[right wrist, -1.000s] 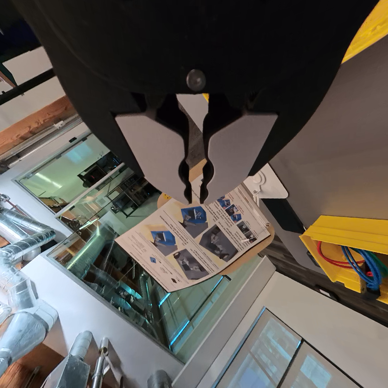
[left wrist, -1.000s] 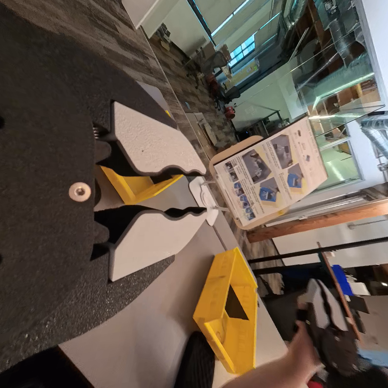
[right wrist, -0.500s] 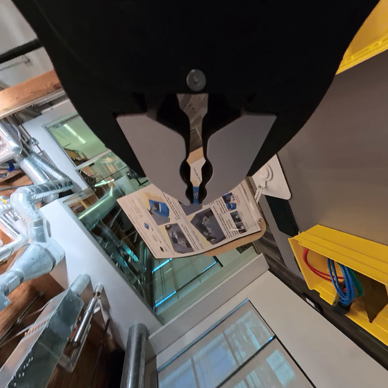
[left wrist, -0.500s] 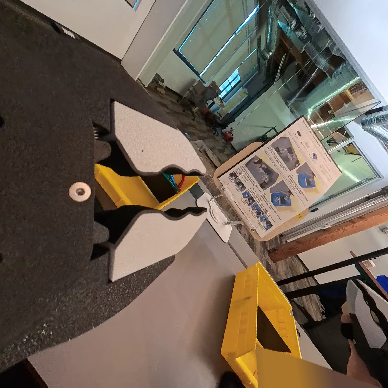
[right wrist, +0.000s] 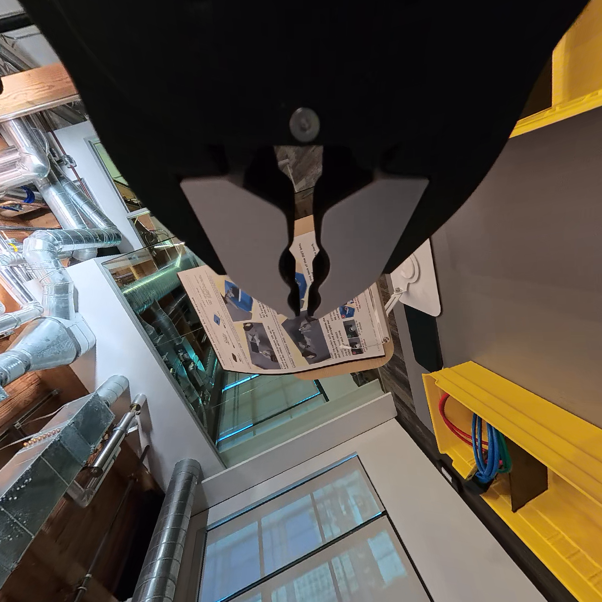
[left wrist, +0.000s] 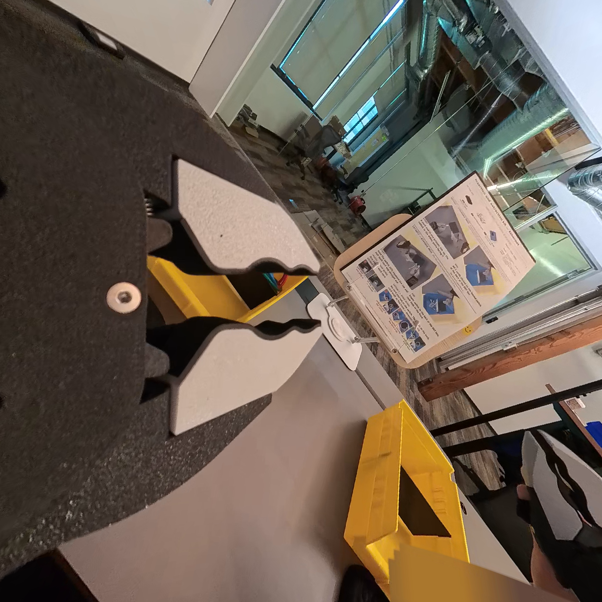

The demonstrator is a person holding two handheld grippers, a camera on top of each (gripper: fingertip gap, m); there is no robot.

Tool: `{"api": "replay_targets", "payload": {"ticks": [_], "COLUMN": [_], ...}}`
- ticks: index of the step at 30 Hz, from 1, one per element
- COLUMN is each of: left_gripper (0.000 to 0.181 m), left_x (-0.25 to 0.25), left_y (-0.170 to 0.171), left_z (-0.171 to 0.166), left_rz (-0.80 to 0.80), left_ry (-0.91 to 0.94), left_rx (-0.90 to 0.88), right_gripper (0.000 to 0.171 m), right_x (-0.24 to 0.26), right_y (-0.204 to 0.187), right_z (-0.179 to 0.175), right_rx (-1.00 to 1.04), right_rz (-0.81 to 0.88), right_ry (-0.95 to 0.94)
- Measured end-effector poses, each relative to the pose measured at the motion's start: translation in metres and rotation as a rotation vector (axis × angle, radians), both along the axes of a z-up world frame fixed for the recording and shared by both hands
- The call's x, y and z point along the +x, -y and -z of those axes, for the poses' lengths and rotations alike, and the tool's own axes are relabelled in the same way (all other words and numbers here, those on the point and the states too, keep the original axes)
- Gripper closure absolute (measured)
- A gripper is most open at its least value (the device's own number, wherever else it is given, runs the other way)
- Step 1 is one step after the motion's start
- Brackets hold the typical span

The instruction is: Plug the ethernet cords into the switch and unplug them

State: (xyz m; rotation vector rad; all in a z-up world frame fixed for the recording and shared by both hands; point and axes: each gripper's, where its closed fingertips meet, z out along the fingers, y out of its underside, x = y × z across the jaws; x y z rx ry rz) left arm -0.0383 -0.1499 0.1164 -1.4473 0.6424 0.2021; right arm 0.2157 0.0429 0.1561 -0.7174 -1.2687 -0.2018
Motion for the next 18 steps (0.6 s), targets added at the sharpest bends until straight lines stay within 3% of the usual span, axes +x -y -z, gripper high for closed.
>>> {"api": "replay_targets", "payload": {"ticks": [18], "left_gripper": [0.157], "left_x": [-0.003], "left_y": [0.000], "left_z": [0.001], "left_rz": [-0.005], "left_ry": [0.007], "left_rx": [0.001], "right_gripper": [0.166], "right_x": [-0.005], "right_y": [-0.003], "right_z": [0.011], "right_rx": [-0.016], "right_rz": [0.010], "right_ry": [0.057]}}
